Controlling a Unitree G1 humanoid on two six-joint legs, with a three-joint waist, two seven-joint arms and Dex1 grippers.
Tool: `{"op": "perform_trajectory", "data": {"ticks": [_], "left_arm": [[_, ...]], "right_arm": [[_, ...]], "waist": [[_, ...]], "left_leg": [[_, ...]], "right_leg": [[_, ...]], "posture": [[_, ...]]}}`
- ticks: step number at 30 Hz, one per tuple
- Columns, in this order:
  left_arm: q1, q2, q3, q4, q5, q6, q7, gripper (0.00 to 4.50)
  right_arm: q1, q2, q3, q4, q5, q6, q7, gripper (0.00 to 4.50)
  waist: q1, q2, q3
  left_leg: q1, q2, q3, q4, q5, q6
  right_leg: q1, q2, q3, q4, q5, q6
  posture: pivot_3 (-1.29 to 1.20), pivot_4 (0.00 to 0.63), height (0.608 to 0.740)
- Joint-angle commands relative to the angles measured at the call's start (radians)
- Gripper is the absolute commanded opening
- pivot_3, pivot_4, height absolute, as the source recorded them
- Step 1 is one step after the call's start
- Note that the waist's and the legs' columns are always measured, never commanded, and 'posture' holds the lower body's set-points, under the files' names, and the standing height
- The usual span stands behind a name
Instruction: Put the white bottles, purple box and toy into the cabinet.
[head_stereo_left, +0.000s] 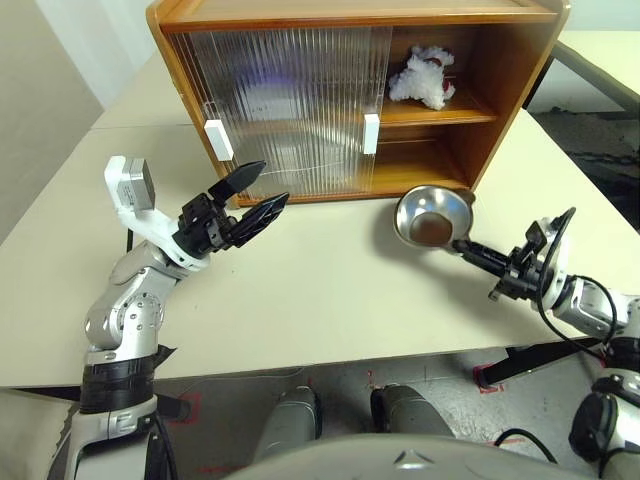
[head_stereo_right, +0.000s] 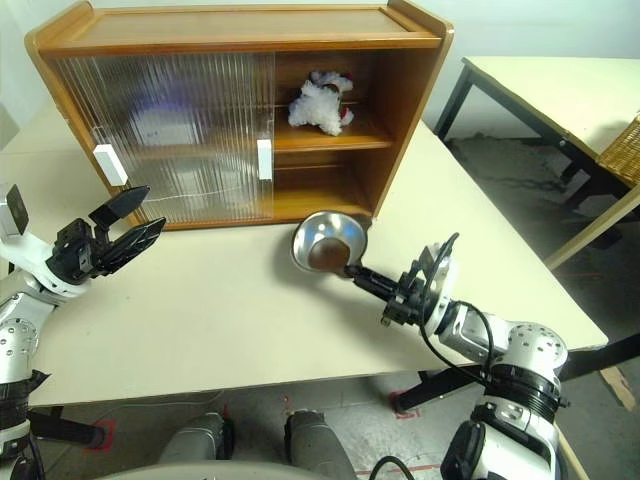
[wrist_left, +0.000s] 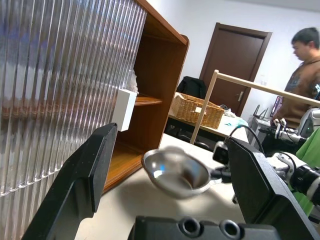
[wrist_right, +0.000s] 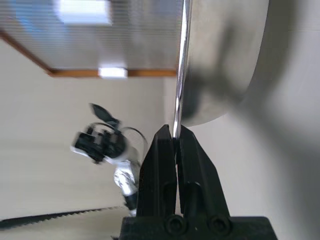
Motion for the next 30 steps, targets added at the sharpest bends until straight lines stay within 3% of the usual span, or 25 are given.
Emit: {"op": "perform_trajectory", "data": {"ticks": [1, 3, 9, 18, 30], "left_arm": [[-0.007, 0.004, -0.003, 0.009, 0.01, -0.004, -0.007, 4.5], [-0.008, 0.006, -0.002, 0.009, 0.01, -0.003, -0.007, 4.5], [-0.011, 0.011, -0.001, 0.005, 0.01, -0.002, -0.004, 4.5], [-0.004, 0.032, 0.015, -0.015, -0.005, 0.012, 0.009, 4.5], [0.0, 0.04, 0.024, -0.029, -0.005, 0.021, 0.02, 4.5]], "right_arm": [[-0.036, 0.023, -0.029, 0.012, 0.036, -0.015, -0.036, 0.03], [-0.06, 0.034, -0.032, 0.025, 0.043, -0.023, -0.055, 0.03], [-0.135, 0.07, -0.024, 0.079, 0.004, -0.124, -0.063, 0.03], [-0.248, 0.075, 0.017, 0.244, -0.115, -0.309, 0.034, 0.03], [-0.424, 0.145, 0.02, 0.533, -0.315, -0.688, 0.129, 0.03]], "waist": [[0.001, 0.0, 0.0], [0.001, 0.0, 0.0], [0.001, 0.001, -0.001], [0.001, 0.001, -0.001], [0.0, 0.002, -0.001]], "left_leg": [[0.0, 0.0, 0.0, 0.0, 0.001, 0.002], [0.0, 0.0, 0.0, 0.0, 0.007, 0.013], [0.0, 0.0, 0.0, 0.0, 0.007, 0.014], [0.0, 0.0, 0.0, 0.0, 0.008, 0.015], [0.0, 0.001, 0.0, 0.001, 0.009, 0.017]], "right_leg": [[0.0, 0.0, 0.0, 0.0, 0.0, 0.0], [0.0, 0.0, 0.0, 0.0, 0.0, -0.001], [0.0, 0.0, -0.001, 0.0, 0.005, -0.009], [0.0, 0.0, -0.001, 0.0, 0.007, -0.011], [-0.001, 0.0, -0.002, 0.001, 0.01, -0.014]], "posture": [[-0.04, 0.078, 0.74], [-0.04, 0.072, 0.74], [-0.02, 0.067, 0.74], [-0.02, 0.067, 0.74], [-0.02, 0.067, 0.74]]}}
